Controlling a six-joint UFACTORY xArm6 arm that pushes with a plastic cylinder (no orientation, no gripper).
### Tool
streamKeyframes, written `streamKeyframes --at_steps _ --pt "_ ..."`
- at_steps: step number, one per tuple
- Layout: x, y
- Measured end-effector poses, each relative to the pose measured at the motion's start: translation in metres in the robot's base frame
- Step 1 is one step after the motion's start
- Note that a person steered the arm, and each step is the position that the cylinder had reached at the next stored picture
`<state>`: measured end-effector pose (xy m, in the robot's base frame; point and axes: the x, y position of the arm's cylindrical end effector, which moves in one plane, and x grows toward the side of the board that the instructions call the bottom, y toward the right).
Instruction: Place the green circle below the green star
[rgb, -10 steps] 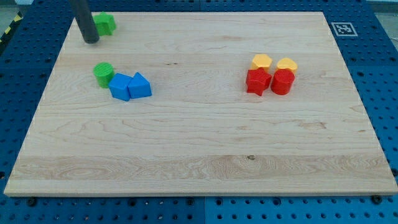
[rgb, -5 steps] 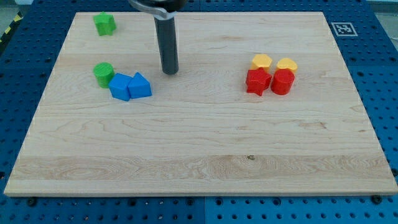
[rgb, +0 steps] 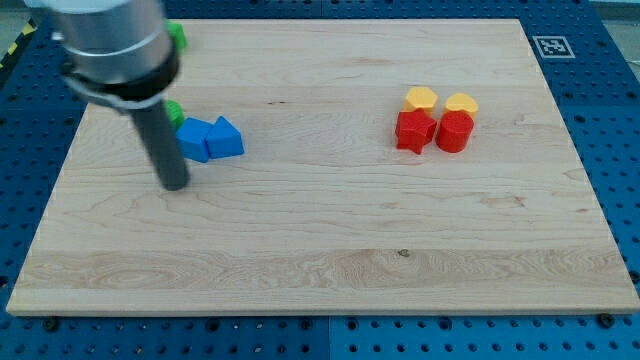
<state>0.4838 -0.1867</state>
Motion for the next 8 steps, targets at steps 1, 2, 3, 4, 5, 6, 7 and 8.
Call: streamKeyframes --at_steps 1,2,3,4,5,6,7,8 --pt "-0.008 -0.01" --pt "-0.018 -0.001" --pt "-0.028 0.003" --pt "-0.039 0.003" --pt "-0.056 0.004" --pt "-0.06 -0.001" --pt "-0.065 -0.012" --pt "-0.074 0.015"
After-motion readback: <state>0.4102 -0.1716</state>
